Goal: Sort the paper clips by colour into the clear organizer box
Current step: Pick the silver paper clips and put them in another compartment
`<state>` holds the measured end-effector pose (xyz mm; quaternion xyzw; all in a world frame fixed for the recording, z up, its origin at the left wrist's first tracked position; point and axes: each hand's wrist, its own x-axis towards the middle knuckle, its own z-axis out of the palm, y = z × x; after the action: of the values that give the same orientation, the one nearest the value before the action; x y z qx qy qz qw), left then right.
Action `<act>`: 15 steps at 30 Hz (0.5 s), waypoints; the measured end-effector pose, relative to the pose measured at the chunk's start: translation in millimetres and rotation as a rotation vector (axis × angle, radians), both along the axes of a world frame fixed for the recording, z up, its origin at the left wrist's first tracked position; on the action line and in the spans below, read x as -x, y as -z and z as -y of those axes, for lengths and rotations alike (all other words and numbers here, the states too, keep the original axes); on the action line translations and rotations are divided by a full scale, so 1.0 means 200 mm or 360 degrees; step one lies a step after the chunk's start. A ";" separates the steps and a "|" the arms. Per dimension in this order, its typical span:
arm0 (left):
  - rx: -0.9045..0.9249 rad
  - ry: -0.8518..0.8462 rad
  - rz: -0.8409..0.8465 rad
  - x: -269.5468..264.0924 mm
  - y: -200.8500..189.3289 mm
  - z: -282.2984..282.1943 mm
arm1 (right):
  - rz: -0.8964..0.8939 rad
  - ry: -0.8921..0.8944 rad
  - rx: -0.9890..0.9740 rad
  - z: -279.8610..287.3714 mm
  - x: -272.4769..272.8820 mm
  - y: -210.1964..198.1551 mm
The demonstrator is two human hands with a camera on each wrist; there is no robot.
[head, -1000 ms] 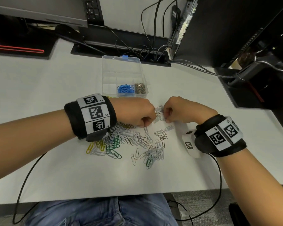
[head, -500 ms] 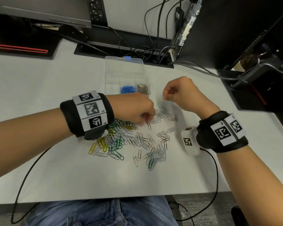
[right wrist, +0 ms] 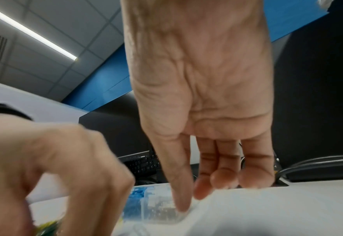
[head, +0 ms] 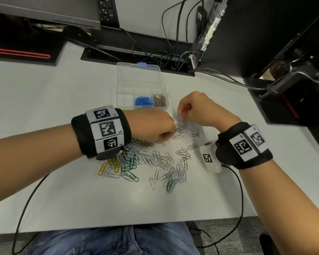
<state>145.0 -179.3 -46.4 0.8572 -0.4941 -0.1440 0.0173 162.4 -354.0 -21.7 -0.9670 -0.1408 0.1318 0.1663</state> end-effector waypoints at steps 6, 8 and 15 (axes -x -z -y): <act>0.0015 0.0011 -0.0064 0.01 0.00 0.01 | -0.0274 -0.0020 0.0105 0.02 0.07 0.03; 0.0001 -0.0032 -0.0086 0.01 0.00 0.01 | -0.0256 0.0017 0.0203 0.05 0.06 0.03; 0.0106 -0.0224 -0.0185 0.01 -0.02 -0.01 | -0.0187 0.0034 0.0038 0.03 0.08 0.01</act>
<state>142.3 -177.3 -42.4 0.8789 -0.4354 -0.1755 0.0844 145.4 -360.9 -24.7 -0.9610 -0.1188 0.1882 0.1641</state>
